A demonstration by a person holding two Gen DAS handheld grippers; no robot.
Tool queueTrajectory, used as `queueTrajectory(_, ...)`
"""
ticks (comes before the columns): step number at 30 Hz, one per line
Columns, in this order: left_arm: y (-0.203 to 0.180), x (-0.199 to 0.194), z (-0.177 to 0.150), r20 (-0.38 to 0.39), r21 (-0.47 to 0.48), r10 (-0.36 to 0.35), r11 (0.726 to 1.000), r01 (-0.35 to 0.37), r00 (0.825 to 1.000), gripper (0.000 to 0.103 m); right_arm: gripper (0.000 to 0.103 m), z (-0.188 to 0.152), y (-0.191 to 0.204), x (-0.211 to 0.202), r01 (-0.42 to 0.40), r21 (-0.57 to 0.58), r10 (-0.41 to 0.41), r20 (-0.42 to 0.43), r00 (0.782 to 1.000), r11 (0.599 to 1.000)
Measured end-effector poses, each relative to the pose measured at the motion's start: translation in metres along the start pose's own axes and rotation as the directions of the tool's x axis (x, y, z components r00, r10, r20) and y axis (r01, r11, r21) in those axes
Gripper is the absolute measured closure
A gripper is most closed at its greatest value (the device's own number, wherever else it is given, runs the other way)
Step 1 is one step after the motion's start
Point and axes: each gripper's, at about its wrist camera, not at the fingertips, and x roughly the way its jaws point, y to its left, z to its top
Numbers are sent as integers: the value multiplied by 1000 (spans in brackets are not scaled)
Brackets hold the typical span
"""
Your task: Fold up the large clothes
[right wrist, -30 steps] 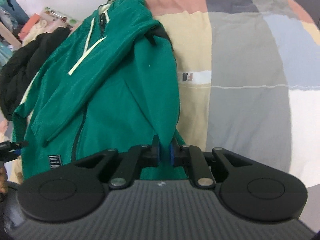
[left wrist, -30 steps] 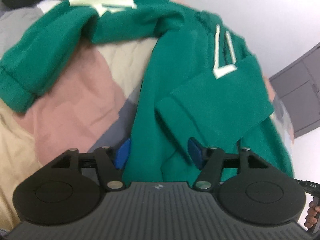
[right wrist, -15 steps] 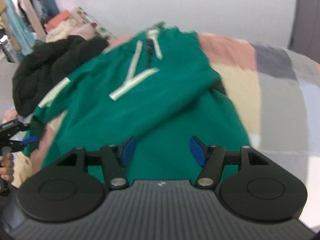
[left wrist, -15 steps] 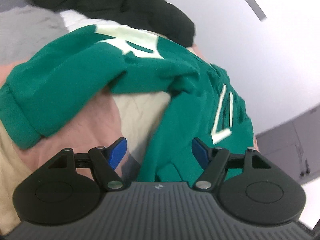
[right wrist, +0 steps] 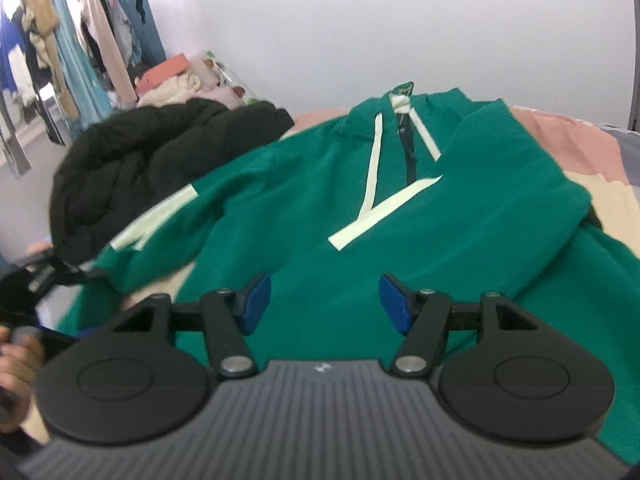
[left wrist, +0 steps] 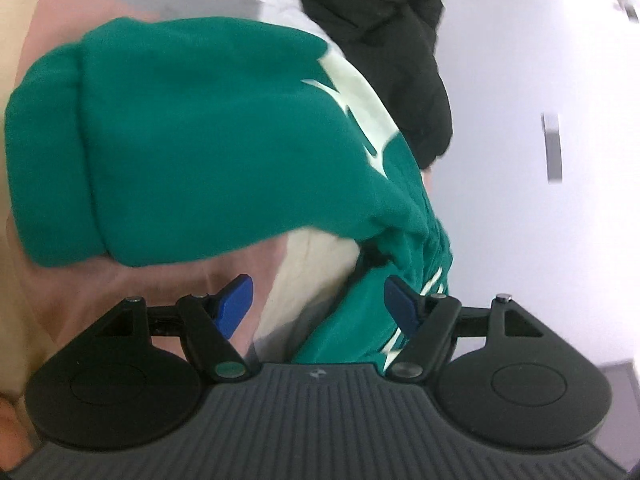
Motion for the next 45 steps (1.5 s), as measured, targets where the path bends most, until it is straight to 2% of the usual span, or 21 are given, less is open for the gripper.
queueTrajectory(3,10,-1,6,84,-65,25,998,-20,996,27,40,-16,2,20,29,-27,-30,-23,999,999)
queueTrajectory(6,13,-13,9,212,-97,20,995,0,977,27,40,-28,1,31,38,-44,-40,-47,998,998)
queueTrajectory(9,12,-18,12,287,-101,39,995,-11,957,28,40,-33,-3,36,49,-46,-52,-55,997,998)
queueTrajectory(12,12,-16,16,324,-119,84,992,-47,943,28,40,-36,-7,40,63,-44,-66,-56,996,997)
queueTrajectory(15,20,-19,20,351,-180,98,983,-35,931,28,40,-38,-9,42,88,-57,-91,-49,995,994)
queueTrajectory(18,20,-24,18,377,-200,86,980,-9,922,28,41,-38,-14,41,92,-36,-93,-42,995,995)
queueTrajectory(24,26,-46,11,436,-221,5,970,102,900,26,41,-43,-15,38,89,-12,-90,-50,995,996)
queueTrajectory(27,31,-52,13,455,-243,-5,961,130,891,26,41,-44,-13,38,90,-13,-90,-51,995,996)
queueTrajectory(29,34,-50,15,447,-263,-2,956,134,895,26,41,-44,-12,38,92,-16,-92,-51,994,996)
queueTrajectory(36,55,-39,25,428,-400,54,906,136,902,27,40,-45,-9,46,107,-40,-110,-66,992,993)
queueTrajectory(38,55,-38,27,428,-408,69,904,125,901,28,39,-46,-7,49,111,-61,-115,-67,991,992)
queueTrajectory(40,52,-35,31,417,-391,92,916,87,904,28,38,-47,-4,50,116,-82,-121,-66,990,990)
queueTrajectory(41,51,-33,32,414,-379,107,923,64,904,30,38,-47,-4,51,116,-91,-123,-67,990,989)
queueTrajectory(43,46,-33,34,403,-343,158,939,-11,902,44,38,-46,-4,52,117,-95,-124,-67,990,989)
queueTrajectory(44,46,-34,33,403,-327,174,944,-36,899,48,38,-46,-4,52,116,-91,-123,-68,990,989)
queueTrajectory(45,43,-34,33,410,-306,192,950,-64,891,56,38,-45,-5,51,115,-87,-121,-68,990,990)
